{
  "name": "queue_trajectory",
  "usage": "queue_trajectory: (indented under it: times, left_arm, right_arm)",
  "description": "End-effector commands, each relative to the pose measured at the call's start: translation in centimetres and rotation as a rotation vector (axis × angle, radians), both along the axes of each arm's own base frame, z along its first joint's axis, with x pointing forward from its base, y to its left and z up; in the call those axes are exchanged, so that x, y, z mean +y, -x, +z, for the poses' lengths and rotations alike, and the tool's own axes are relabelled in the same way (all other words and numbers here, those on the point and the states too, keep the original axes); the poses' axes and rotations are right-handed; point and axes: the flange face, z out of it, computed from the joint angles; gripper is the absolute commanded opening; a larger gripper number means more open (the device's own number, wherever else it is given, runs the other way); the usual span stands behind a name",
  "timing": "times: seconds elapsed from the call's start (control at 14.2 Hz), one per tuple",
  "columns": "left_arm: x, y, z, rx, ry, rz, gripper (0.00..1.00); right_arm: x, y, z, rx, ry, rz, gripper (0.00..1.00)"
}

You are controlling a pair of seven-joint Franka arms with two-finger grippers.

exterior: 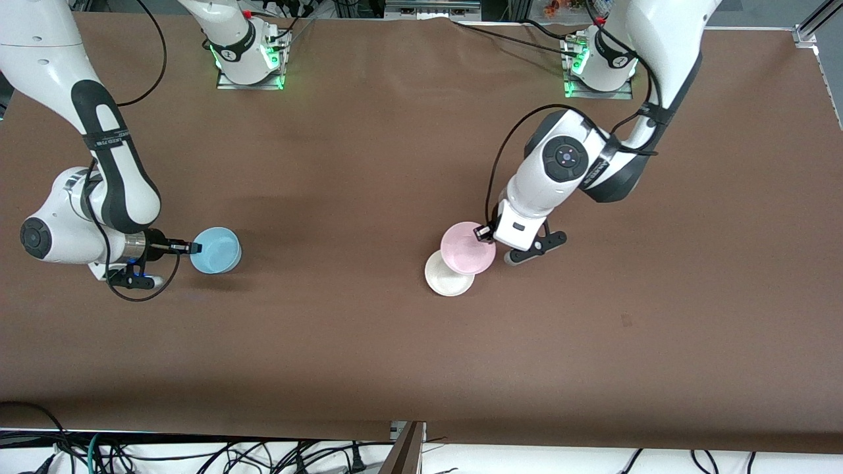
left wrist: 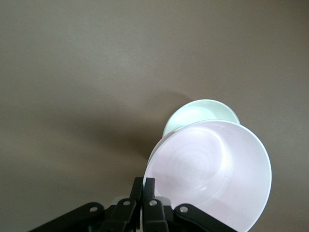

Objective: Stack pink and blue bowls on white bowl

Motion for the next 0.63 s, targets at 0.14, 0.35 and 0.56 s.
queue_trajectory:
  times: [0.14, 0.35, 0.56]
  left_arm:
    - [-1.7, -0.6, -2.5, -0.021, 0.024, 0.022, 0.00]
    - [-2.2, -0.5, -3.8, -0.021, 0.039, 0.041, 0.00]
    - [-3.3, 0.1, -4.8, -0.041, 0.012, 0.040, 0.00]
  right_arm:
    - [0.5, 0.2, 0.4, 0.008, -0.034, 0.011, 0.01]
    - [0.5, 0.2, 0.5, 0.007, -0.034, 0.011, 0.00]
    - [0.6, -0.1, 1.1, -0.002, -0.034, 0.011, 0.00]
